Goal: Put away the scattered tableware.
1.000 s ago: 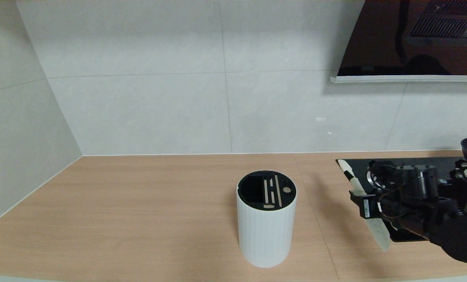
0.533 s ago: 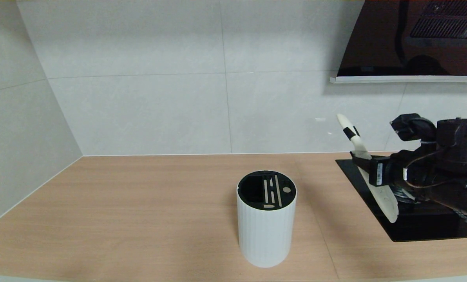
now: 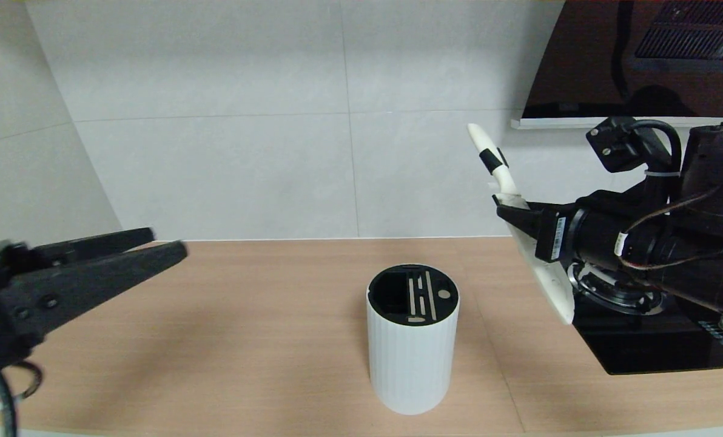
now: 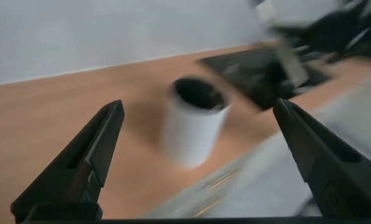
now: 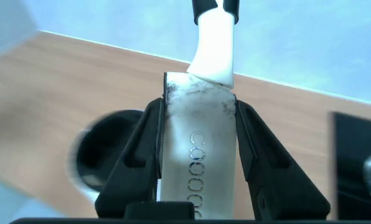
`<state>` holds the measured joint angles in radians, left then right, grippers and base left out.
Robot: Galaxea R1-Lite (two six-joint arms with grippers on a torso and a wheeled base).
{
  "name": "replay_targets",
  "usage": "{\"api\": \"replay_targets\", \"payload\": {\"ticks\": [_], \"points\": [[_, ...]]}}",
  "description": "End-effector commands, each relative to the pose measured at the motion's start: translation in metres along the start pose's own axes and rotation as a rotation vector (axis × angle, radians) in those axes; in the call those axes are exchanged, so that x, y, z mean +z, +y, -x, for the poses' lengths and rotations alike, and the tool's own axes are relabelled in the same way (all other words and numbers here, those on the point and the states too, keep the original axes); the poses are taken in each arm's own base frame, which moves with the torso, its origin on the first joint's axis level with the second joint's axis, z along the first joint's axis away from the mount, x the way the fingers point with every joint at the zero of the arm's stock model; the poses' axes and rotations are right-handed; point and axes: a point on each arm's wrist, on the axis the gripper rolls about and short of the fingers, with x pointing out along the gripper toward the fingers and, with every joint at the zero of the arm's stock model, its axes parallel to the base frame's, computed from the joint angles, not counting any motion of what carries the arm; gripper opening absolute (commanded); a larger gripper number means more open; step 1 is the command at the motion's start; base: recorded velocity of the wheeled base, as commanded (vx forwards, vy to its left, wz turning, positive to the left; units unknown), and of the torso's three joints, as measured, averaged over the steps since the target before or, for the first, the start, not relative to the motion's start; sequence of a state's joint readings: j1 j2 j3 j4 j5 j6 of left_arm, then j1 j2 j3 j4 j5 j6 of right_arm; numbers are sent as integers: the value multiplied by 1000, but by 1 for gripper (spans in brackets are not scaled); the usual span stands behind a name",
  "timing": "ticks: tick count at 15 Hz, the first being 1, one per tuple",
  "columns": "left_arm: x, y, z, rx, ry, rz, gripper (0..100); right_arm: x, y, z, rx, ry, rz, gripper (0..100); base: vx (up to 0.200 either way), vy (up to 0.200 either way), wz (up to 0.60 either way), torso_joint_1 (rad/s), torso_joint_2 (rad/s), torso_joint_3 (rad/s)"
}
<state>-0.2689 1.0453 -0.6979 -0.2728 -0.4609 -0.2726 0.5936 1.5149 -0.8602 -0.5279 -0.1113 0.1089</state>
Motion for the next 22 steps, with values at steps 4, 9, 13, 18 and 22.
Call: {"api": "replay_targets", "payload": {"ticks": [4, 9, 13, 18, 22], "points": [[-33, 13, -124, -174, 96, 273, 100, -20, 37, -5, 128, 72, -1, 0, 0, 0, 0, 0, 0, 0], [-44, 13, -152, -210, 94, 379, 100, -25, 65, -5, 223, 79, -51, 0, 0, 0, 0, 0, 0, 0], [-61, -11, -192, -172, 21, 370, 100, -29, 72, -12, 242, 61, -62, 0, 0, 0, 0, 0, 0, 0], [-57, -17, -194, -211, -46, 413, 100, -34, 81, -10, 272, 74, -58, 0, 0, 0, 0, 0, 0, 0], [-59, -16, -202, -191, -53, 432, 100, -33, 85, -8, 289, 66, -62, 0, 0, 0, 0, 0, 0, 0]]}}
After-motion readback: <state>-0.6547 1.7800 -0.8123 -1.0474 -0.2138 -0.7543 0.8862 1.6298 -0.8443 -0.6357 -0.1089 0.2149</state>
